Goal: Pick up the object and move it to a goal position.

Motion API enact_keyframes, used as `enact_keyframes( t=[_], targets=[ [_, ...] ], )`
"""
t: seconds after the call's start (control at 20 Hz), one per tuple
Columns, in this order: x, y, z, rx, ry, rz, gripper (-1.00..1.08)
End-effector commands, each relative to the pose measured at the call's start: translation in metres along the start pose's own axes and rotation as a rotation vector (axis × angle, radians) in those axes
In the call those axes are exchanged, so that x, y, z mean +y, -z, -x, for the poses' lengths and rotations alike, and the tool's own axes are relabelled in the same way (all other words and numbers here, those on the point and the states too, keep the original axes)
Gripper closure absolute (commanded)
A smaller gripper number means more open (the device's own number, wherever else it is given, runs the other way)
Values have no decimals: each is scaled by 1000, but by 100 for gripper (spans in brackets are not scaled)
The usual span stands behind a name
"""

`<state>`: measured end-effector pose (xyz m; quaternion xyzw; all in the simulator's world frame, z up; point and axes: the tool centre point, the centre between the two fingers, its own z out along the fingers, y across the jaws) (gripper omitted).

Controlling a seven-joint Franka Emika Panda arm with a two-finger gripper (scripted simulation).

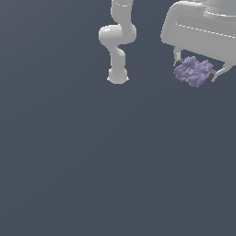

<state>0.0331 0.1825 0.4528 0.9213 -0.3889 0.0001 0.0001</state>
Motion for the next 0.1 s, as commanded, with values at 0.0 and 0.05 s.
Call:
enact_keyframes(
  t=[0.0,0.05],
  targets=[
    [-1,1,0,0,0,0,108],
    [-1,1,0,0,0,0,108]
  ],
)
